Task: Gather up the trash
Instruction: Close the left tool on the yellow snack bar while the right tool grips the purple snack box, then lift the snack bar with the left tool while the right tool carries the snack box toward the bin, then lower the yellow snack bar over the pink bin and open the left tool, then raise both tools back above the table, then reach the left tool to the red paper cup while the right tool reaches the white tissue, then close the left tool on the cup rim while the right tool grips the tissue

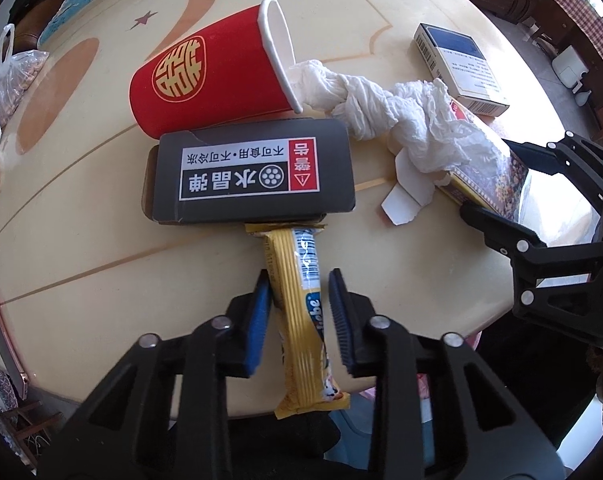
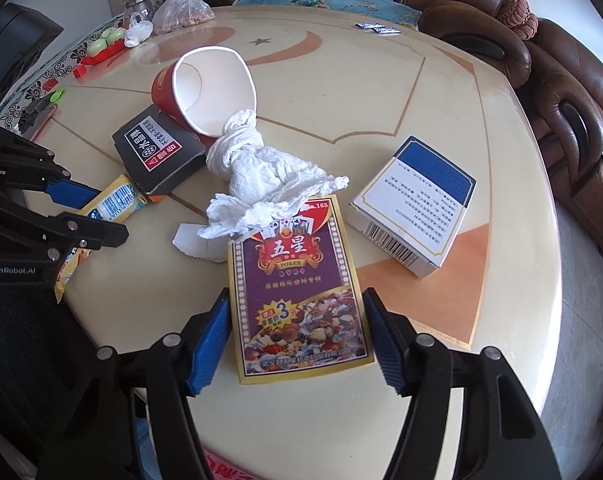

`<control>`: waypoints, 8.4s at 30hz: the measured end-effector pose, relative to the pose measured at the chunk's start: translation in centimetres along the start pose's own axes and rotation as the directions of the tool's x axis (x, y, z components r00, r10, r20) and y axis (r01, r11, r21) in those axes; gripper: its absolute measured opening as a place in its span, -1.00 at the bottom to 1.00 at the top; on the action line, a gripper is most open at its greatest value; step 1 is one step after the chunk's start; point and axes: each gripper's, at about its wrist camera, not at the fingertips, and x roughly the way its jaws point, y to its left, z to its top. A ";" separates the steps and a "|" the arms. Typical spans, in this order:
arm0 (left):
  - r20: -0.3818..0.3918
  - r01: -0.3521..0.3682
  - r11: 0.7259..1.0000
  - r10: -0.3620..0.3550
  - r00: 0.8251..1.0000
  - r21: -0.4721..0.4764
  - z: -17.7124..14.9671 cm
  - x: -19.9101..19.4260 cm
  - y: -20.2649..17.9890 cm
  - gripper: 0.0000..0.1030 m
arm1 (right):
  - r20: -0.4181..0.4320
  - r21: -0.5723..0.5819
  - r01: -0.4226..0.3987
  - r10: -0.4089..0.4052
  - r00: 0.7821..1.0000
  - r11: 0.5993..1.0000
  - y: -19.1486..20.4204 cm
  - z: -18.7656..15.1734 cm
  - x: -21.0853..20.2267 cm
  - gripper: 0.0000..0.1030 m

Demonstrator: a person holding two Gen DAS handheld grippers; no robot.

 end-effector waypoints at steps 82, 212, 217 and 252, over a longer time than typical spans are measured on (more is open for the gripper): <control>0.110 0.147 0.985 -0.156 0.982 0.085 -7.3 -6.5 -3.2 -0.62 | 0.079 0.228 -0.045 0.028 0.996 0.973 0.8 -10.4 -9.9 0.32; 0.026 -0.236 0.969 0.234 0.972 0.075 11.8 -3.4 1.6 0.73 | 0.038 0.226 0.003 -0.012 0.999 0.974 -8.2 -0.6 -2.7 0.86; 0.015 -0.217 0.974 0.216 0.976 0.064 12.2 -2.3 2.1 0.60 | 0.036 0.267 -0.030 0.022 0.999 0.963 -8.7 -0.9 -0.9 0.86; 0.046 -0.244 0.970 0.244 0.969 -0.017 11.3 -3.7 5.2 -0.87 | 0.153 0.308 0.005 -0.054 0.987 0.951 -9.3 -1.3 -2.8 -0.88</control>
